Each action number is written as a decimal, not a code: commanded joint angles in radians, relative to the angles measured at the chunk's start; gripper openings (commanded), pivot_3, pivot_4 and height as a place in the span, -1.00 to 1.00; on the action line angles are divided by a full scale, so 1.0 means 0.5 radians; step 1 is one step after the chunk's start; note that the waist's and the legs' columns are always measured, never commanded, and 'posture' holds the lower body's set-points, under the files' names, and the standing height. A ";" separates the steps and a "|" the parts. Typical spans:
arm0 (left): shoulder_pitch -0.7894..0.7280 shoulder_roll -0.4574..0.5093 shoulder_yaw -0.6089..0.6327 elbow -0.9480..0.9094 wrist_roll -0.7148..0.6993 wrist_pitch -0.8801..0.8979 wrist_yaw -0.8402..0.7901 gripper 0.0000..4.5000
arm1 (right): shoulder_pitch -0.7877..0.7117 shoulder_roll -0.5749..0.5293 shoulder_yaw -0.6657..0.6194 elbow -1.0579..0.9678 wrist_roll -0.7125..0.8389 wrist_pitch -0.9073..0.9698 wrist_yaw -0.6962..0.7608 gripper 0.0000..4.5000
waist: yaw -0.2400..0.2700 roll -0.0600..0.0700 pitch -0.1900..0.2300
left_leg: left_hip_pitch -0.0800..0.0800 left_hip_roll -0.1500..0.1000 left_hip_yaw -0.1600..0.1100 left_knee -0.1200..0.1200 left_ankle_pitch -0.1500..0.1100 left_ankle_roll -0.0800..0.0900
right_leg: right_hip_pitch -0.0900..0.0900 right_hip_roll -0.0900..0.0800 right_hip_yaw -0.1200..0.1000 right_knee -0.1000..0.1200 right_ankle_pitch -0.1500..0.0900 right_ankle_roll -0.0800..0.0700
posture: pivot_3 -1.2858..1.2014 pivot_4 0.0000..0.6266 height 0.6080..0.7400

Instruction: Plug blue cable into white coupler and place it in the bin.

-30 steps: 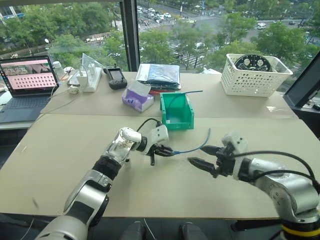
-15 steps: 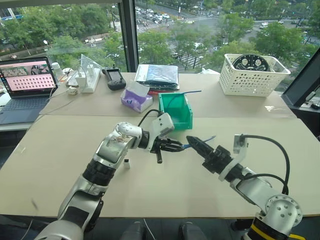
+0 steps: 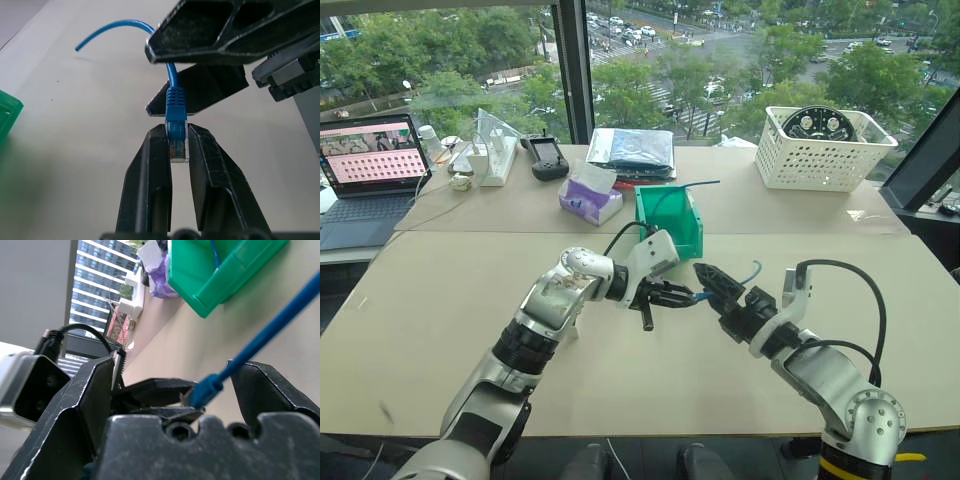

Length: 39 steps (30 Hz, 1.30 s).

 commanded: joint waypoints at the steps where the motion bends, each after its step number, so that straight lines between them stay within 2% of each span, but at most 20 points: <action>1: -0.052 -0.001 -0.010 -0.021 -0.020 -0.063 -0.001 -0.97 | 0.020 -0.074 0.050 -0.054 0.097 -0.126 -0.006 0.63 | 0.000 0.000 0.000 | 0.000 0.000 0.000 0.000 0.000 0.000 | 0.000 0.000 0.000 0.000 0.000 0.000 | 0.03 -0.52 1.00; 2: -0.053 -0.002 -0.011 -0.020 -0.020 -0.065 0.001 -0.97 | 0.028 -0.092 0.063 -0.054 0.109 -0.144 -0.006 0.54 | 0.000 0.000 0.000 | 0.000 0.000 0.000 0.000 0.000 0.000 | 0.000 0.000 0.000 0.000 0.000 0.001 | 0.03 -0.52 1.00; 7: -0.043 -0.003 -0.022 -0.026 -0.017 -0.083 0.011 -0.97 | 0.052 -0.173 0.124 -0.059 0.157 -0.247 0.002 -0.18 | 0.001 0.000 0.000 | -0.001 0.000 0.000 0.000 0.000 0.000 | 0.000 0.000 0.000 -0.001 0.000 0.000 | 0.03 -0.52 1.00; 8: -0.044 -0.005 -0.023 -0.021 -0.017 -0.086 0.012 -0.97 | 0.050 -0.185 0.135 -0.055 0.163 -0.261 0.005 -0.39 | 0.002 0.000 0.000 | -0.001 0.000 0.000 0.000 0.000 0.000 | 0.000 0.000 0.000 -0.001 0.000 0.000 | 0.03 -0.52 1.00; 12: -0.049 -0.013 -0.023 -0.005 -0.013 -0.107 0.022 -0.97 | 0.050 -0.232 0.188 -0.052 0.190 -0.306 0.012 -0.97 | 0.002 0.000 0.000 | -0.001 0.000 0.000 0.000 0.000 0.000 | 0.000 0.000 0.000 -0.002 -0.001 0.001 | 0.03 -0.52 1.00; 16: -0.045 -0.022 -0.009 0.007 -0.017 -0.134 0.040 -0.97 | 0.050 -0.277 0.211 -0.047 0.188 -0.335 0.033 -0.99 | 0.002 0.000 0.000 | -0.001 0.001 0.000 0.000 0.000 0.000 | 0.000 0.000 0.000 -0.002 -0.001 0.001 | 0.03 -0.52 1.00; 18: -0.044 -0.022 0.030 0.000 -0.054 -0.100 0.043 -0.52 | 0.015 -0.311 0.179 -0.029 0.174 -0.370 0.057 -1.00 | 0.003 0.000 0.000 | -0.001 0.000 0.000 0.000 0.000 0.000 | 0.000 0.000 0.000 -0.002 -0.001 0.001 | 0.03 -0.52 1.00; 23: -0.038 0.063 0.166 -0.073 -0.143 -0.009 0.064 0.19 | -0.106 -0.423 0.095 0.044 0.203 -0.424 0.108 -1.00 | 0.001 0.000 0.000 | -0.002 0.001 0.000 0.000 0.000 0.000 | 0.000 0.000 0.000 -0.002 -0.001 0.001 | 0.03 -0.52 1.00; 28: 0.051 0.273 0.380 -0.236 -0.252 0.130 0.116 0.99 | -0.229 -0.555 0.069 0.191 0.252 -0.395 0.182 -1.00 | -0.003 0.000 0.000 | -0.001 0.002 0.000 -0.002 0.000 0.000 | -0.001 0.002 0.000 -0.002 -0.001 0.000 | 0.03 -0.52 1.00; 33: 0.233 0.601 0.847 -0.620 -0.607 0.518 0.116 0.99 | -0.451 -0.670 0.125 0.487 0.219 -0.269 0.356 -1.00 | -0.031 0.002 0.002 | -0.002 0.003 0.003 -0.003 0.000 0.001 | -0.004 0.002 0.003 -0.002 0.000 -0.002 | 0.03 -0.52 1.00; 35: 0.328 0.729 1.106 -0.717 -0.717 0.658 0.166 0.99 | -0.561 -0.697 0.169 0.629 0.148 -0.201 0.462 -1.00 | -0.028 0.002 0.002 | -0.001 0.003 0.001 -0.003 0.000 0.001 | -0.003 0.003 0.001 -0.002 -0.001 -0.003 | 0.03 -0.52 1.00; 38: 0.481 0.840 1.366 -0.797 -0.818 0.788 0.267 0.99 | -0.679 -0.715 0.212 0.774 0.035 -0.119 0.598 -1.00 | -0.029 0.002 0.002 | 0.000 0.003 0.002 -0.003 0.000 0.001 | -0.003 0.003 0.001 -0.002 -0.001 -0.002 | 0.03 -0.52 1.00; 39: 0.631 0.837 1.422 -0.900 -0.771 0.745 0.342 0.99 | -0.729 -0.719 0.230 0.831 -0.033 -0.099 0.660 -1.00 | -0.023 0.002 0.002 | 0.000 0.003 0.002 -0.003 0.000 0.001 | -0.002 0.003 0.001 -0.002 -0.001 -0.002 | 0.03 -0.52 1.00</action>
